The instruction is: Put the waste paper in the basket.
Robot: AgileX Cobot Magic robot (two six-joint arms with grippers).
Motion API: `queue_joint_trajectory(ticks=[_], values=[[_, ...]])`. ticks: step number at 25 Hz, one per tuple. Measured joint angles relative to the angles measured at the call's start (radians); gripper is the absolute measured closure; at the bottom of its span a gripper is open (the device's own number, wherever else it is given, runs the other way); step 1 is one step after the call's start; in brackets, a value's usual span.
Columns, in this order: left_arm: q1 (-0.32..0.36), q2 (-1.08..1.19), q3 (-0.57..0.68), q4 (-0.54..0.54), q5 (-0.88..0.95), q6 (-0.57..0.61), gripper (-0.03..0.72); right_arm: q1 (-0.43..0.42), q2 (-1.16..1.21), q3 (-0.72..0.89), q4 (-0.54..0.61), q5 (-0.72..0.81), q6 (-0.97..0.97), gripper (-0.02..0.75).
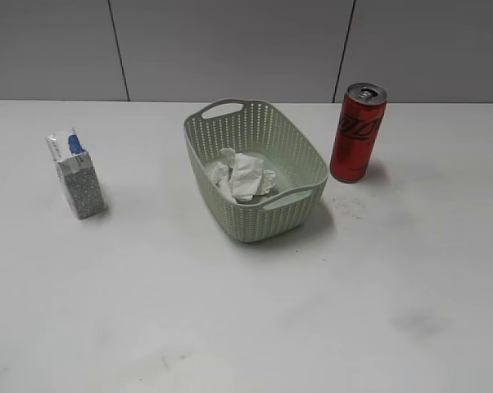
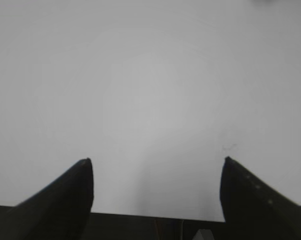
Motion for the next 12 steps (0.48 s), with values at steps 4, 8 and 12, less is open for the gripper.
queue_joint_trajectory(ticks=[4, 8, 12], values=[[0.0, -0.174, 0.054, -0.008, -0.035, 0.0, 0.108, 0.0, 0.0, 0.0, 0.0, 0.0, 0.0, 0.154], [0.0, -0.318, 0.058, -0.012, -0.055, 0.0, 0.108, 0.0, 0.0, 0.0, 0.0, 0.0, 0.0, 0.153], [0.0, -0.431, 0.06, -0.012, -0.055, 0.0, 0.108, 0.0, 0.0, 0.0, 0.0, 0.0, 0.0, 0.153]])
